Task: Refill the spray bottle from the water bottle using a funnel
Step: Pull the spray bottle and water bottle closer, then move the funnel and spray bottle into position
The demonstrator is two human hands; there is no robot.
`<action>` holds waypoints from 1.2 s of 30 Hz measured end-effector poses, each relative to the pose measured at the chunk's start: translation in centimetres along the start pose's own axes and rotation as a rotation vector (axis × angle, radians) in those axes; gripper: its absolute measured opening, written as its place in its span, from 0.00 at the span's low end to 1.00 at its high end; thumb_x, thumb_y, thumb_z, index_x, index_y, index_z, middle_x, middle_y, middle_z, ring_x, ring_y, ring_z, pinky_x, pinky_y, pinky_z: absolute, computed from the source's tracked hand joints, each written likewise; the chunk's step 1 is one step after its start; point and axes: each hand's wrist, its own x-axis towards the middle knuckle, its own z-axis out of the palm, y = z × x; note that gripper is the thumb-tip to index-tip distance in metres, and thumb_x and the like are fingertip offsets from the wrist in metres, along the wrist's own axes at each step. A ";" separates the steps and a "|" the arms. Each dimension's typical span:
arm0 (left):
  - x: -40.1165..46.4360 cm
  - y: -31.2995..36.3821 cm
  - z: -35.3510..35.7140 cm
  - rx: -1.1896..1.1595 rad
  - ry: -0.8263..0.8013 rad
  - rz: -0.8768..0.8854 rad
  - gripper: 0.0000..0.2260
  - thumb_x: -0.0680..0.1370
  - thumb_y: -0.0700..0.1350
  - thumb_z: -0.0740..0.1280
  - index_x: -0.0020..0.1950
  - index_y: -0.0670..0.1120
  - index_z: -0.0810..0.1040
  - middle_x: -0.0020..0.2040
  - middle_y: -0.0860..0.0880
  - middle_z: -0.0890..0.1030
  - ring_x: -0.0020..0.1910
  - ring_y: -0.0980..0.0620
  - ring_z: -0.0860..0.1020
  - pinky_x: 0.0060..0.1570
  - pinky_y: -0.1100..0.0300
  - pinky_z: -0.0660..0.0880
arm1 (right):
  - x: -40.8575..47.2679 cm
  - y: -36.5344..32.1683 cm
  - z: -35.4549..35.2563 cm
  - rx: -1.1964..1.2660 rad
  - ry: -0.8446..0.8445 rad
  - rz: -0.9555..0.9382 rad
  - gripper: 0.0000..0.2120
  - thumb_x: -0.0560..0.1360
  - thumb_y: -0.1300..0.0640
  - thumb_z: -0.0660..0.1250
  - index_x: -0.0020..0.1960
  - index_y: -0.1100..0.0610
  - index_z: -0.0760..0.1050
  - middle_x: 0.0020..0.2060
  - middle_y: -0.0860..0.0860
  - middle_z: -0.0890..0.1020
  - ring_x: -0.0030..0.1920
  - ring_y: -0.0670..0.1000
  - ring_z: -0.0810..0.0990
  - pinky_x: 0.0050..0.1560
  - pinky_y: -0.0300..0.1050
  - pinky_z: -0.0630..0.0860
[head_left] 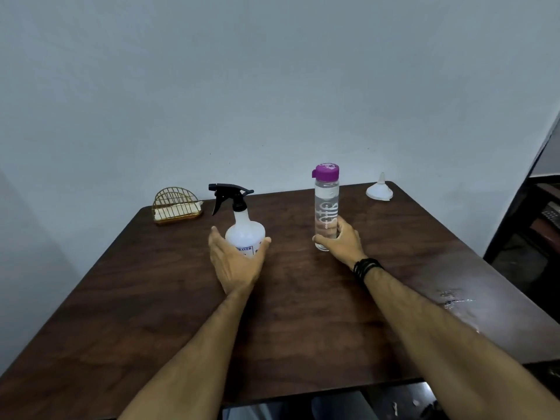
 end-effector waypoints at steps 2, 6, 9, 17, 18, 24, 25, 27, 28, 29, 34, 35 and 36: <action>-1.7 0.8 0.0 0.173 0.131 0.209 0.43 0.66 0.60 0.77 0.70 0.38 0.63 0.67 0.36 0.69 0.67 0.36 0.68 0.68 0.41 0.68 | -0.6 -0.5 -0.2 0.027 -0.021 -0.005 0.25 0.67 0.45 0.80 0.60 0.50 0.78 0.50 0.45 0.85 0.51 0.46 0.83 0.57 0.46 0.80; -4.3 2.1 1.4 0.300 -0.094 0.671 0.27 0.73 0.54 0.70 0.66 0.40 0.69 0.63 0.40 0.73 0.61 0.39 0.73 0.64 0.45 0.70 | -1.5 -1.4 -0.7 0.181 -0.045 -0.005 0.28 0.77 0.33 0.62 0.66 0.53 0.73 0.58 0.48 0.81 0.58 0.49 0.80 0.52 0.40 0.71; -4.6 2.6 3.2 0.355 -0.459 0.681 0.30 0.78 0.56 0.63 0.76 0.42 0.63 0.74 0.42 0.67 0.72 0.43 0.67 0.74 0.51 0.62 | -0.8 -0.8 -1.5 0.153 0.113 0.029 0.28 0.82 0.36 0.54 0.67 0.56 0.71 0.62 0.52 0.79 0.62 0.52 0.77 0.57 0.42 0.67; -2.0 4.2 7.8 0.604 -0.800 0.381 0.28 0.84 0.59 0.44 0.82 0.49 0.46 0.83 0.48 0.45 0.81 0.49 0.44 0.78 0.44 0.41 | 4.7 6.4 -8.0 -0.804 -0.072 0.061 0.38 0.79 0.33 0.56 0.79 0.56 0.59 0.80 0.56 0.59 0.80 0.57 0.57 0.78 0.59 0.54; -1.6 4.3 8.2 0.609 -0.797 0.374 0.28 0.84 0.58 0.44 0.82 0.50 0.46 0.83 0.48 0.45 0.81 0.49 0.44 0.78 0.44 0.41 | 5.5 6.9 -8.5 -0.816 -0.077 0.090 0.40 0.78 0.31 0.55 0.80 0.56 0.57 0.81 0.57 0.56 0.80 0.57 0.54 0.78 0.59 0.52; 0.8 4.8 10.7 0.634 -0.786 0.336 0.27 0.84 0.58 0.44 0.82 0.53 0.45 0.83 0.47 0.44 0.81 0.48 0.43 0.77 0.41 0.41 | 11.0 8.3 -9.5 -0.721 -0.044 0.138 0.46 0.74 0.26 0.57 0.82 0.50 0.49 0.82 0.58 0.46 0.81 0.61 0.46 0.79 0.63 0.47; 1.0 4.8 11.1 0.637 -0.776 0.330 0.27 0.84 0.59 0.44 0.82 0.54 0.46 0.83 0.47 0.44 0.81 0.47 0.42 0.77 0.40 0.41 | 11.9 8.4 -9.5 -0.681 -0.011 0.133 0.47 0.73 0.26 0.60 0.82 0.50 0.49 0.82 0.59 0.46 0.81 0.61 0.46 0.79 0.63 0.48; 1.5 4.9 11.7 0.648 -0.770 0.322 0.28 0.83 0.60 0.44 0.82 0.54 0.46 0.83 0.47 0.44 0.81 0.47 0.42 0.77 0.40 0.40 | 13.7 8.6 -9.5 -0.596 0.040 0.127 0.48 0.72 0.27 0.64 0.82 0.48 0.48 0.81 0.59 0.43 0.81 0.62 0.44 0.78 0.65 0.48; 1.6 4.9 11.9 0.650 -0.773 0.318 0.28 0.83 0.61 0.44 0.82 0.55 0.45 0.83 0.47 0.44 0.81 0.47 0.42 0.77 0.40 0.40 | 14.6 8.7 -9.6 -0.564 0.052 0.126 0.49 0.72 0.29 0.66 0.82 0.47 0.48 0.81 0.59 0.42 0.81 0.63 0.44 0.77 0.66 0.47; 1.7 4.9 12.1 0.651 -0.774 0.315 0.28 0.83 0.61 0.44 0.82 0.55 0.45 0.83 0.47 0.43 0.81 0.47 0.42 0.77 0.40 0.40 | 15.5 8.8 -9.6 -0.546 0.058 0.126 0.48 0.72 0.30 0.67 0.82 0.47 0.48 0.81 0.60 0.41 0.81 0.63 0.43 0.77 0.67 0.48; 1.8 4.7 12.4 0.660 -0.745 0.321 0.28 0.83 0.61 0.44 0.82 0.56 0.46 0.83 0.48 0.44 0.81 0.48 0.43 0.77 0.40 0.41 | 18.9 9.6 -9.5 -0.611 0.026 0.104 0.41 0.72 0.33 0.69 0.80 0.43 0.58 0.81 0.59 0.44 0.81 0.63 0.45 0.76 0.70 0.49; 1.7 4.7 12.5 0.663 -0.740 0.325 0.28 0.83 0.61 0.44 0.82 0.56 0.46 0.83 0.48 0.44 0.81 0.48 0.43 0.77 0.40 0.41 | 19.2 9.6 -9.4 -0.625 0.015 0.107 0.39 0.73 0.33 0.68 0.79 0.42 0.59 0.81 0.58 0.45 0.81 0.63 0.46 0.76 0.69 0.48; 1.8 4.7 12.5 0.661 -0.742 0.325 0.28 0.83 0.62 0.44 0.82 0.56 0.46 0.83 0.48 0.44 0.81 0.48 0.43 0.77 0.40 0.41 | 19.5 9.7 -9.4 -0.635 0.006 0.114 0.37 0.74 0.33 0.67 0.78 0.42 0.61 0.81 0.58 0.47 0.81 0.62 0.47 0.76 0.68 0.48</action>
